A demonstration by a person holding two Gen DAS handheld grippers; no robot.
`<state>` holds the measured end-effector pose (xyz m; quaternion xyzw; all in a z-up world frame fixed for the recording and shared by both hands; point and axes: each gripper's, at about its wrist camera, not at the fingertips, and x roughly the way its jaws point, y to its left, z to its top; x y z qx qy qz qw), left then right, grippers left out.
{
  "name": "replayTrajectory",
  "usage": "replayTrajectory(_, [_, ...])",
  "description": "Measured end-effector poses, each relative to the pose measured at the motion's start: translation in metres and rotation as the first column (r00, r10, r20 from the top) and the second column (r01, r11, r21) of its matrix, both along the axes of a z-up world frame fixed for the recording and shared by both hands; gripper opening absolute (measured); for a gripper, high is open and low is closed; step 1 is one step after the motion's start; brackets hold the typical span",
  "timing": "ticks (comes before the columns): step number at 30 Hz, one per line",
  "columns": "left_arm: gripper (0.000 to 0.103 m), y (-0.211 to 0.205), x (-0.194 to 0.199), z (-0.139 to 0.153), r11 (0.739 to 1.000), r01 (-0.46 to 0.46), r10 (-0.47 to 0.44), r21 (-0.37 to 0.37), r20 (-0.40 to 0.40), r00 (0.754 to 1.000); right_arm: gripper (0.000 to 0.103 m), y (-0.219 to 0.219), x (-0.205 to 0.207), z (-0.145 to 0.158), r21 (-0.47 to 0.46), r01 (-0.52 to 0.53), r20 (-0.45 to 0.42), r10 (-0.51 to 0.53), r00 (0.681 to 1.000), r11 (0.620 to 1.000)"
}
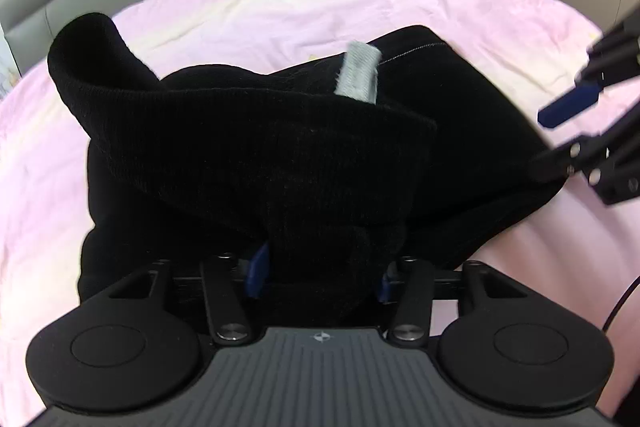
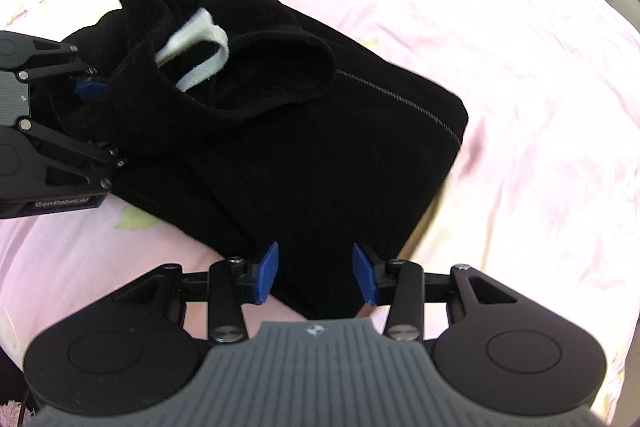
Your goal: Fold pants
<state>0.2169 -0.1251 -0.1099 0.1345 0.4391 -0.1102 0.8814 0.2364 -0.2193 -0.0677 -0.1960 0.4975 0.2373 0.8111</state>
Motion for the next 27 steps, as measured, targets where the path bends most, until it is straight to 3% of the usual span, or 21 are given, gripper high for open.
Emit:
replayTrajectory(3, [0.068,0.011,0.002,0.009,0.998,0.014,-0.015,-0.066,-0.026,1.0,0.039,-0.017,0.003,-0.006,0.002,0.011,0.008,-0.011,1.0,1.0])
replayTrajectory(6, [0.078,0.035,-0.001,0.02,0.977,0.024,-0.038,-0.21,-0.063,0.997,0.045,-0.022,0.007,-0.003,0.013,0.025,0.018,-0.025,1.0,1.0])
replayTrajectory(10, [0.08,0.065,0.0,0.032,0.904,0.011,-0.07,-0.428,-0.123,0.99,0.049,-0.016,-0.002,0.017,0.036,0.033,0.029,-0.034,0.999,0.999])
replayTrajectory(13, [0.08,0.083,-0.005,0.041,0.854,0.02,-0.108,-0.52,-0.14,0.984,0.052,-0.009,-0.007,0.03,0.047,0.029,0.035,-0.031,0.999,0.998])
replayTrajectory(17, [0.08,0.112,-0.014,0.054,0.856,0.018,-0.092,-0.517,-0.117,0.989,0.054,0.002,-0.005,0.049,0.089,0.017,0.055,-0.022,0.998,0.996])
replayTrajectory(20, [0.08,0.138,-0.021,0.062,0.886,0.005,-0.05,-0.463,-0.085,0.995,0.054,0.009,0.003,0.063,0.173,0.029,0.036,-0.036,0.999,0.984])
replayTrajectory(23, [0.081,0.16,-0.026,0.063,0.931,0.0,-0.028,-0.366,-0.072,0.997,0.055,0.019,0.016,0.074,0.279,0.061,-0.016,-0.059,0.998,0.958])
replayTrajectory(27, [0.081,0.179,-0.026,0.053,0.979,0.042,-0.059,-0.201,-0.084,0.995,0.064,0.043,0.035,0.08,0.36,0.085,-0.063,-0.067,0.996,0.929])
